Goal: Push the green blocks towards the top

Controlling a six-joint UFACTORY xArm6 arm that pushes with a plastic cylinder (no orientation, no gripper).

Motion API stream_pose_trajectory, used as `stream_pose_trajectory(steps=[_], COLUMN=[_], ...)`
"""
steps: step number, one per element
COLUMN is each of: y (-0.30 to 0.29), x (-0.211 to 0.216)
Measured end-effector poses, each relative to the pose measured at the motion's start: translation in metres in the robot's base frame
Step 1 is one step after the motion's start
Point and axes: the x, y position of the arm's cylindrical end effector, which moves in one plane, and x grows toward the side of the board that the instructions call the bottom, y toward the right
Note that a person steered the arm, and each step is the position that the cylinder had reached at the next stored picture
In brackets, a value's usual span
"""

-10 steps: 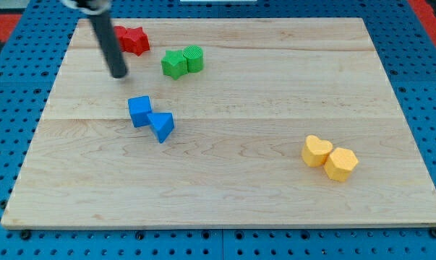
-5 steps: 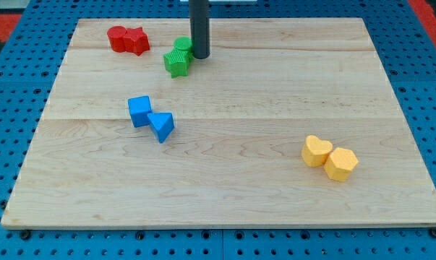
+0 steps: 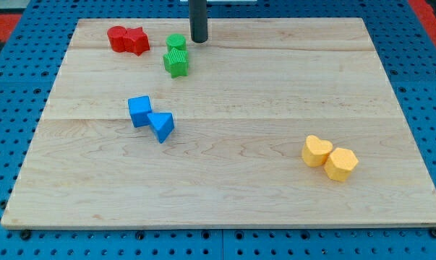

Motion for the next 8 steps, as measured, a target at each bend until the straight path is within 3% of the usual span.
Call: stream_pose_trajectory(steps=[1,3,4,8], y=[0.003,0.014,-0.045,-0.050], x=[0.016,0.087,0.105,0.071])
